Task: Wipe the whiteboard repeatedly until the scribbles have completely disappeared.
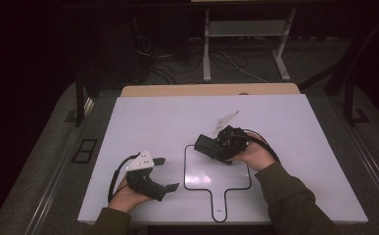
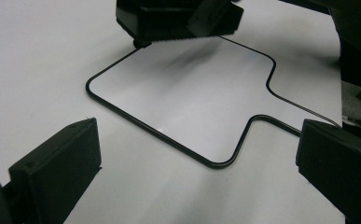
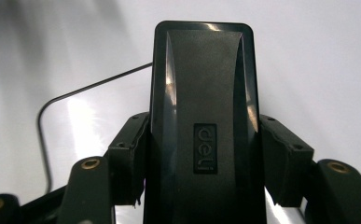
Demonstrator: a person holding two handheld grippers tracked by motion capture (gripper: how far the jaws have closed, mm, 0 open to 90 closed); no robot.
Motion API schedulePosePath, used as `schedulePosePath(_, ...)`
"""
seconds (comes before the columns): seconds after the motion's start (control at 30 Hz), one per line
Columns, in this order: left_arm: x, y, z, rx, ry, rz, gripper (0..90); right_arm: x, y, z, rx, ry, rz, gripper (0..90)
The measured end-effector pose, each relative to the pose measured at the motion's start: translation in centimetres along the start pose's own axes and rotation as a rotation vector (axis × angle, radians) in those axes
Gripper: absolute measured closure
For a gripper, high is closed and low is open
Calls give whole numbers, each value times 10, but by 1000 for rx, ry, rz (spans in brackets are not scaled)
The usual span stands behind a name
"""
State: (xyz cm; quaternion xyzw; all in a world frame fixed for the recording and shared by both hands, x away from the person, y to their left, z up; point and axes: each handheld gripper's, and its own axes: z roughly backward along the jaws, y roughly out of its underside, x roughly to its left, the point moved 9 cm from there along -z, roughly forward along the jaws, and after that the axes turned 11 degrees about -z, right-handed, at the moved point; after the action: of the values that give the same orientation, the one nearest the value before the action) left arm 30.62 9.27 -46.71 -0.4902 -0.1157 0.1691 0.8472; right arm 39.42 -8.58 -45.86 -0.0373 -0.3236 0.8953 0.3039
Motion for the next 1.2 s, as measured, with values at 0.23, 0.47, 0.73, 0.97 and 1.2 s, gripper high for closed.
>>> schedulePosePath(0.23, -1, 0, -1, 1, 3, 0, 0, -18, -7, 4, -16, 10, -40, 386)
schedulePosePath(0.47, -2, -1, -2, -1, 7, 0, 0, -43, -20, 6, -41, 44, -96, 386)
schedulePosePath(0.73, -2, -1, -4, 2, 14, -6, 0, -75, -37, 0, -48, 83, -148, 386)
schedulePosePath(0.97, -2, -2, -4, -2, 17, -8, 0, -100, -49, -11, -48, 102, -196, 392)
schedulePosePath(1.2, -1, -2, -3, -7, 19, -12, 0, -117, -54, -25, -40, 100, -238, 394)
